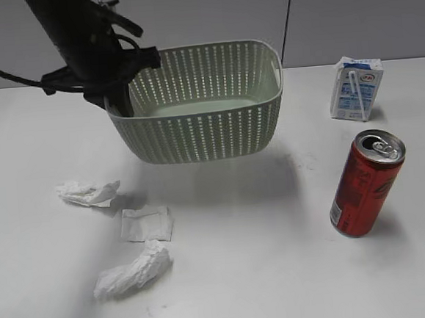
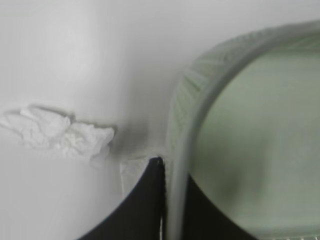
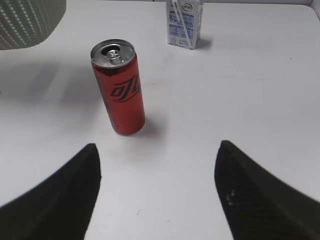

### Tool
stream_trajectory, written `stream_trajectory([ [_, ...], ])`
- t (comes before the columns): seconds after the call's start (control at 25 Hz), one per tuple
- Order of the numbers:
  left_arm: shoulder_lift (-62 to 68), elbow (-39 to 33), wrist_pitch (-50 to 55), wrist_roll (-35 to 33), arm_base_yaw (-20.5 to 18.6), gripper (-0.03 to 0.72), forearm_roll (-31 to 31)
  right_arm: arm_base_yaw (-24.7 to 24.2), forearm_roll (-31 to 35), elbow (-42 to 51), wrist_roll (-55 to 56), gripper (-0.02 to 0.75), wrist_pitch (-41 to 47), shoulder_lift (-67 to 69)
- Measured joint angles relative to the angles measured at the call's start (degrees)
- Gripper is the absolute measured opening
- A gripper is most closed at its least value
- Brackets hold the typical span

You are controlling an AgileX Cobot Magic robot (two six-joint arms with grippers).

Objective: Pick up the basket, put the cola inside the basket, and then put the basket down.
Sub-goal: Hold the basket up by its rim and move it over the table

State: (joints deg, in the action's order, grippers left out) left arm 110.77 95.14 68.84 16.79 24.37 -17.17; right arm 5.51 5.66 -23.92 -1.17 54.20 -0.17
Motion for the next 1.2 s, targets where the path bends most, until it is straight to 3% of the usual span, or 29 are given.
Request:
stream_trajectory([
  [0.32,-15.7,-26.8,-12.5,3.0,3.5,-0.003,0.0,0.0,0.3,0.0,-0.2,0.537,0.0,0.2],
  [0.44,-19.9,-33.2,-17.6,3.7,5.2,-0.003,0.0,0.0,0.5,-1.7,-1.1,0.537,0.1,5.1],
  [0.72,-20.6,-36.7,-19.4,3.9,5.7,-0.003,1.9,0.0,4.6,-11.6,-4.0,0.541,-0.1,28.0],
  [1.0,-20.6,-36.7,-21.4,3.9,5.7,-0.003,7.2,0.1,14.3,-22.3,-7.3,0.649,-0.2,51.6],
  [1.2,-18.6,-36.7,-21.4,3.9,5.7,-0.003,6.9,4.1,12.6,-26.5,-5.7,0.657,-1.8,63.7],
])
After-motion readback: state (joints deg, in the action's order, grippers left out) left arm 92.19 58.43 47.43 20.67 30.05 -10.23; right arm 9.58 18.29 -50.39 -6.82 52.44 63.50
